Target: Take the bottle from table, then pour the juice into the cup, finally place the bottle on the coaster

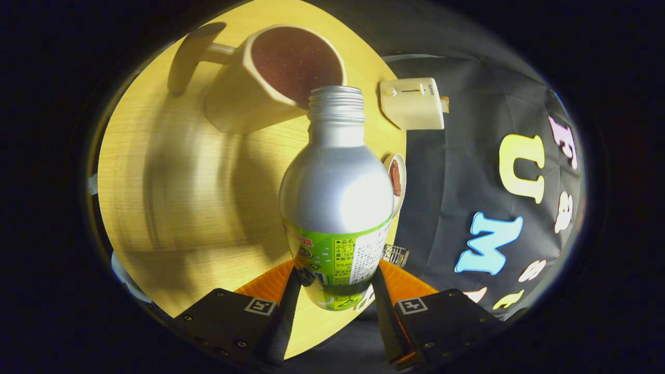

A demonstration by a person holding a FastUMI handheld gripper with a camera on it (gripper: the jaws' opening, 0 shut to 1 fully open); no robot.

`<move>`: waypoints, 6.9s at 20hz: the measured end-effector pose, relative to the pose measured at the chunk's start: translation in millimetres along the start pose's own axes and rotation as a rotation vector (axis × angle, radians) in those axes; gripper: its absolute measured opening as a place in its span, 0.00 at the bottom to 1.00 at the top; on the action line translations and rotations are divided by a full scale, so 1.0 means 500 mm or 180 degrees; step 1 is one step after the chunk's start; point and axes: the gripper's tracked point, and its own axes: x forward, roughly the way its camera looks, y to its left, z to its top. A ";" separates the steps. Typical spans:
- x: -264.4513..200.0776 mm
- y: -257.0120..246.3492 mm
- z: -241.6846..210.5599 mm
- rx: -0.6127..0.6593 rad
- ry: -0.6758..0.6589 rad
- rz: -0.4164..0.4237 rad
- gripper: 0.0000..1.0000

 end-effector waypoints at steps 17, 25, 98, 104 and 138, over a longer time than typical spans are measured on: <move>-0.014 -0.054 -0.005 -0.0599 0.0236 -0.0051 0.70; -0.015 -0.073 -0.004 -0.0701 0.0301 -0.0054 0.70; -0.112 -0.172 0.039 -0.1938 0.0975 0.0070 0.70; -0.114 -0.180 0.037 -0.1975 0.1007 0.0072 0.70; -0.100 -0.175 0.050 -0.1928 0.0928 0.0039 0.69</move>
